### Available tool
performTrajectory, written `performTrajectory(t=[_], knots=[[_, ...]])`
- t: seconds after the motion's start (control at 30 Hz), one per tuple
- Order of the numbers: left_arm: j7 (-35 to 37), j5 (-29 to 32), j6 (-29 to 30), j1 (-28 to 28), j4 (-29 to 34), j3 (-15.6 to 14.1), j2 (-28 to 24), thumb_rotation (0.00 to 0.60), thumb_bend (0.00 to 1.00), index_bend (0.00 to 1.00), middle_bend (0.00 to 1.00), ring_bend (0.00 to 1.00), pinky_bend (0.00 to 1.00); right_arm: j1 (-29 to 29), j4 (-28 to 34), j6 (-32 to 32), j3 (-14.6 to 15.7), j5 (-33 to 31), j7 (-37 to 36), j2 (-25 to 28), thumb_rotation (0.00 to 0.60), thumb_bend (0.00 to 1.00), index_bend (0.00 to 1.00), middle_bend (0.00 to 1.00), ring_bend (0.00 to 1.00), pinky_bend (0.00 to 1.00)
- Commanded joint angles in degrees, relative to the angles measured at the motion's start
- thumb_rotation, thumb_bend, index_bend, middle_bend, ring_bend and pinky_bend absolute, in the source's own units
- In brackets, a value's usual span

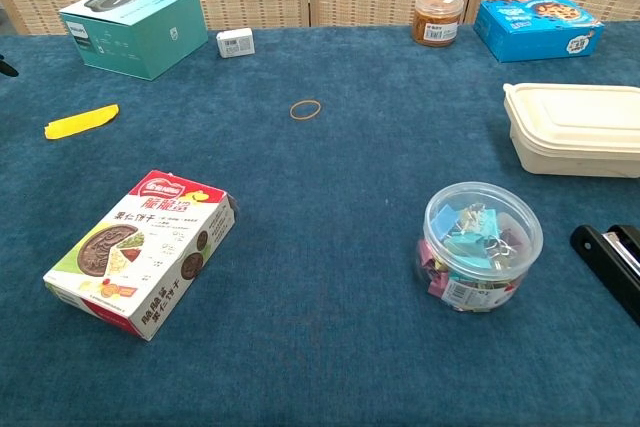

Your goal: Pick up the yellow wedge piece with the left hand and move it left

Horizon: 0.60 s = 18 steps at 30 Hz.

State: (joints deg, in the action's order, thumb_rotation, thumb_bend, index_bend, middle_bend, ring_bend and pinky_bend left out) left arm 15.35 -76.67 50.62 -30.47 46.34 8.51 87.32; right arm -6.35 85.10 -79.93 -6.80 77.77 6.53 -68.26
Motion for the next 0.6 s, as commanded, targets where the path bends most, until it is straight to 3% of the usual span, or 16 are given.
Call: performTrajectory(t=[0.03,0.23,0.6], knots=[[3.04,-0.11,-2.77,-2.87,-6.21,0.18,4.36,0.6,0.22,0.17,0.0,0.0,0.0,-0.24,-0.36,0.53,-0.1,-0.39,-0.16,-0.17,0.6,0.0,0.0,0.0,0.0,0.0],[6.04,-0.67,-6.1,-5.9,-14.39,-0.08,9.28,0.6,0.19,0.2,0.0,0.0,0.0,-0.96,-1.57,2.28,-0.35,-1.63,-0.32,-0.72,0.6,0.0,0.0,0.0,0.0,0.0],[8.25,-1.14,-7.39,-9.13,-23.35,0.1,15.04,0.6,0.19,0.2,0.0,0.0,0.0,-2.05,-3.14,4.56,-0.6,-3.12,-0.34,-1.64,0.6,0.0,0.0,0.0,0.0,0.0]])
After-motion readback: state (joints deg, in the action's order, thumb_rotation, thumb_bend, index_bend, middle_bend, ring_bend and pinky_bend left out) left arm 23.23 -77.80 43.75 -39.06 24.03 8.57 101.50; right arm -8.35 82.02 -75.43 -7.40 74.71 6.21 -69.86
